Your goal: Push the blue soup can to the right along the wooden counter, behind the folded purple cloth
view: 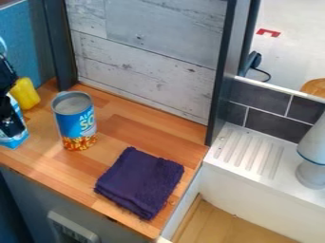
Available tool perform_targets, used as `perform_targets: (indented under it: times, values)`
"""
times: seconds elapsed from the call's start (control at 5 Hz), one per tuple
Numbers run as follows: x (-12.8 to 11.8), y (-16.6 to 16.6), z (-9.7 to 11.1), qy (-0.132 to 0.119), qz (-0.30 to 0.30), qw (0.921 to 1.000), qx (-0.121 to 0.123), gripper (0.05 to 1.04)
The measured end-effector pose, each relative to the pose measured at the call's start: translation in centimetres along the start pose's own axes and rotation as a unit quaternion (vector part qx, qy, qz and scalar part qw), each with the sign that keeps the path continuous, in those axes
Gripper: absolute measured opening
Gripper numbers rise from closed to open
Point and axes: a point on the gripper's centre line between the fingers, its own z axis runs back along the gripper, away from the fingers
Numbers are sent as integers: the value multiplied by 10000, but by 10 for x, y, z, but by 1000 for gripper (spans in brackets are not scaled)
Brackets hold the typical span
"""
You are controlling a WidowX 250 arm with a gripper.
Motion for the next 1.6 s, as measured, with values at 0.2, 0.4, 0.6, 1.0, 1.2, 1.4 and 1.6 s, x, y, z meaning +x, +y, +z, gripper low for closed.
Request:
perform_targets:
  times: [0.2, 0.4, 0.6, 1.0, 1.2, 1.4, 1.6]
  values:
    - [14, -7, -5, -115, -281, 9995, 9, 1001]
    - [17, -5, -16, -155, -322, 9994, 16, 1001]
    - [26, -5, -30, -128, -475, 9988, -59, 1001]
    - [33, 13, -33, -90, -581, 9982, -95, 1001]
    - [36, 16, -36, -114, -637, 9979, -103, 1001]
    - [48, 9, -39, -138, -845, 9962, -128, 1001]
    - [63, -4, -42, -158, -1013, 9945, -229, 1001]
